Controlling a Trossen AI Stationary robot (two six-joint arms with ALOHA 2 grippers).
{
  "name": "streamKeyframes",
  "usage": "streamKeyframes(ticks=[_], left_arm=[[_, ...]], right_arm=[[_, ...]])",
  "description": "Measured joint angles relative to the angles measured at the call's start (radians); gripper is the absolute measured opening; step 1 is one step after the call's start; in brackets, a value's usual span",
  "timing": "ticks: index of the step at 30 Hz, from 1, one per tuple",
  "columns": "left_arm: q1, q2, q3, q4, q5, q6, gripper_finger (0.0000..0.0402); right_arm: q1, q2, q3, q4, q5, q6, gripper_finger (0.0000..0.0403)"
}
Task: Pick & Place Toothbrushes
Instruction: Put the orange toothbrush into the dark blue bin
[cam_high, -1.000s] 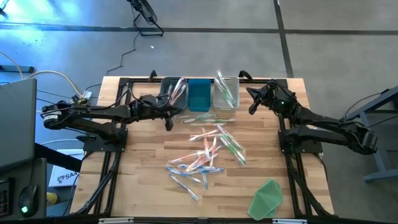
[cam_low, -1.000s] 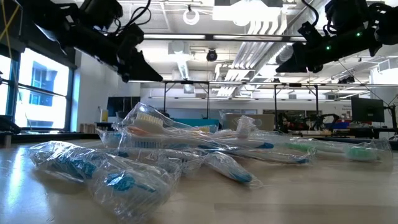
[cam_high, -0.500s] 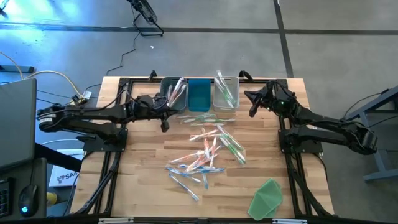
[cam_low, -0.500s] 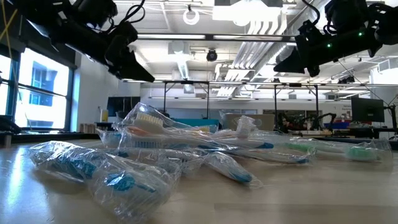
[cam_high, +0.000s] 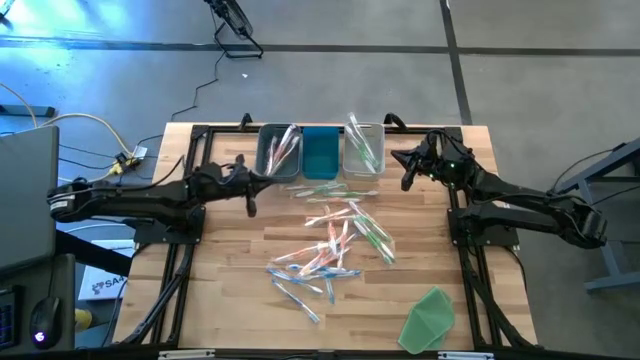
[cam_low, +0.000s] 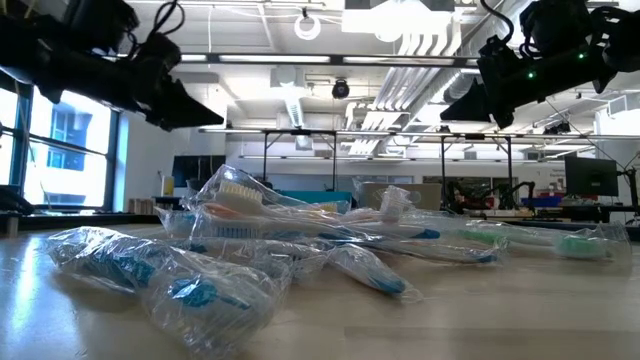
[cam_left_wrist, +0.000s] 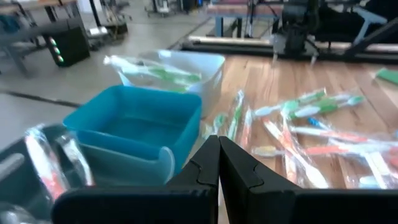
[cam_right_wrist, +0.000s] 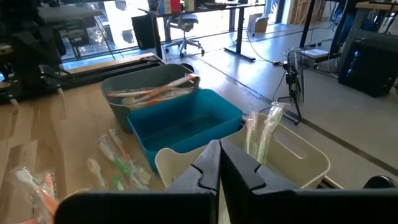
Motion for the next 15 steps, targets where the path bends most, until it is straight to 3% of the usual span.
streamKeyframes(ticks=[15], left_arm=[[0.0, -0.22, -0.002, -0.078, -0.083, 0.084, 0.0]], right_arm=[[0.0, 0.07, 0.0, 0.078, 0.004, -0.057, 0.0002]])
